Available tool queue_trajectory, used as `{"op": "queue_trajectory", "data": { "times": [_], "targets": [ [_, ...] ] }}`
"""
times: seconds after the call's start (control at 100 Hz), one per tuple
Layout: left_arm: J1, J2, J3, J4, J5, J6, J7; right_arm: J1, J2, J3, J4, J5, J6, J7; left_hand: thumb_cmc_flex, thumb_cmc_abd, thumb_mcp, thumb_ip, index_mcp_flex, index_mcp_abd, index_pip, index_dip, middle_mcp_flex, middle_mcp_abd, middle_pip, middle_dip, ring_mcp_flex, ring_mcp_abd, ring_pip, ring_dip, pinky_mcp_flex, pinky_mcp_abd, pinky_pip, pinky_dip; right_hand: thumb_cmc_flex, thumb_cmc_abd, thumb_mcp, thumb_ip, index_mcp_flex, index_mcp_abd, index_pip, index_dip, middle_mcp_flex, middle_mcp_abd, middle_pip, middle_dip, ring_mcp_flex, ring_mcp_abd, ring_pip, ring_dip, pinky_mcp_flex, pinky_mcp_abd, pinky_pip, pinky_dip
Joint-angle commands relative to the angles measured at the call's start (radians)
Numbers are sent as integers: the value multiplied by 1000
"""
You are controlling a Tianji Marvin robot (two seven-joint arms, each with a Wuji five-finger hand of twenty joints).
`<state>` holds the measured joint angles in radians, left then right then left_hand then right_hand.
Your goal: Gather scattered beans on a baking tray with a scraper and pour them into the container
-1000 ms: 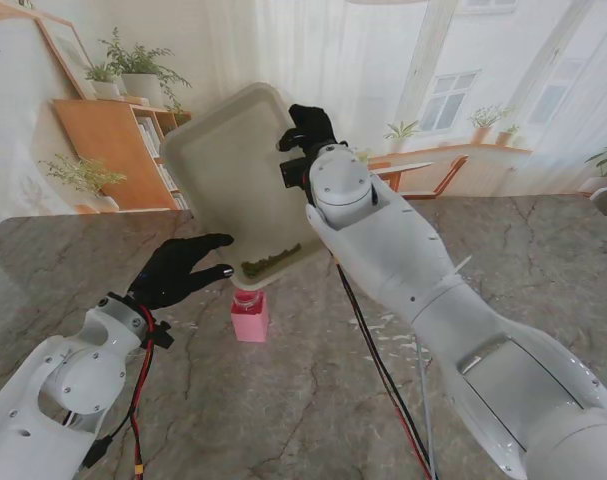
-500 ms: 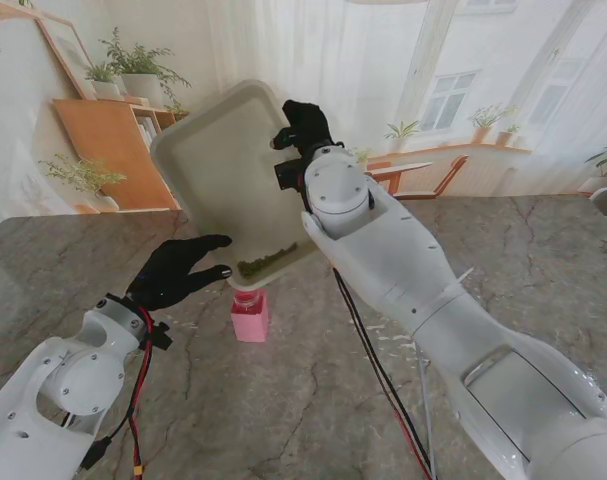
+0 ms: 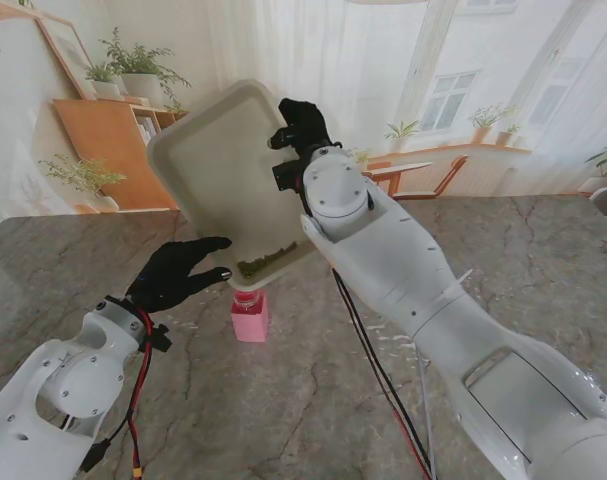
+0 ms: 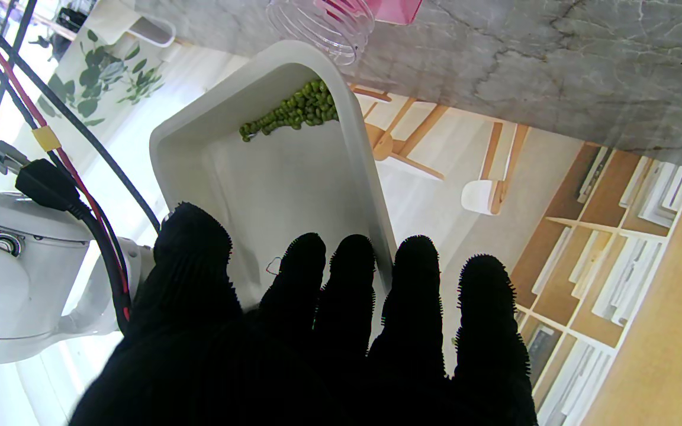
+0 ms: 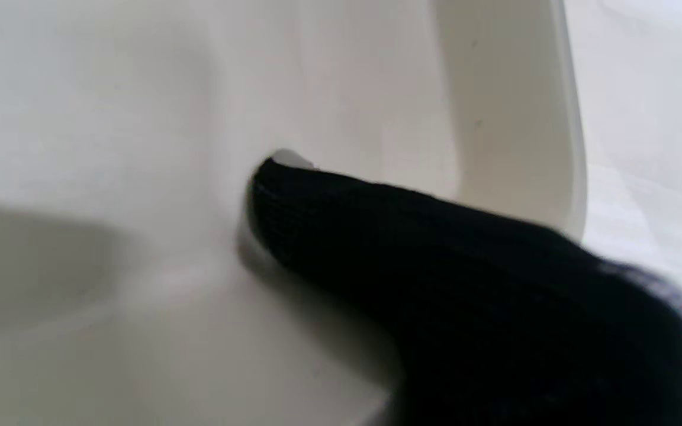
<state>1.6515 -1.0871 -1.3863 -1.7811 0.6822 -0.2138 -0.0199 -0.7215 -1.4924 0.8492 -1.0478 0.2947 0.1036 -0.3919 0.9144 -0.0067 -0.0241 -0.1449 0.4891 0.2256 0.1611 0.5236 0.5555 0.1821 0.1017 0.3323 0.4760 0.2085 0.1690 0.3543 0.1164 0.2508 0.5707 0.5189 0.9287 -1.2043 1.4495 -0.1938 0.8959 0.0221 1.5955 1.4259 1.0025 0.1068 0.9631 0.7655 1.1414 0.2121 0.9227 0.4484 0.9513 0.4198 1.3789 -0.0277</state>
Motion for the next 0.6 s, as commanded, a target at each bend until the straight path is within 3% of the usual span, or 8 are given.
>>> {"op": "queue_trajectory", "data": {
  "times": [0.0,0.59],
  "targets": [
    [5,-3,3,-1,-2,4,2,1,2,0,-25,-3,-16,17,26,51,-16,104,-13,-19,-12,-2,-16,-12,-6,9,-11,-17,-8,-7,-12,19,-13,33,156,51,120,74,26,-24,43,3,71,-192,186,76,70,-140,182,71,119,-146,316,110],
    [19,-3,-2,-11,0,14,4,-17,13,-16,-67,-30,-50,24,25,51,-16,104,-12,-18,-12,-2,-16,-12,-6,8,-10,-15,-8,-6,-12,19,-13,32,153,54,120,78,26,-29,42,5,71,-192,186,76,73,-143,180,73,121,-151,318,114]
  ]
}}
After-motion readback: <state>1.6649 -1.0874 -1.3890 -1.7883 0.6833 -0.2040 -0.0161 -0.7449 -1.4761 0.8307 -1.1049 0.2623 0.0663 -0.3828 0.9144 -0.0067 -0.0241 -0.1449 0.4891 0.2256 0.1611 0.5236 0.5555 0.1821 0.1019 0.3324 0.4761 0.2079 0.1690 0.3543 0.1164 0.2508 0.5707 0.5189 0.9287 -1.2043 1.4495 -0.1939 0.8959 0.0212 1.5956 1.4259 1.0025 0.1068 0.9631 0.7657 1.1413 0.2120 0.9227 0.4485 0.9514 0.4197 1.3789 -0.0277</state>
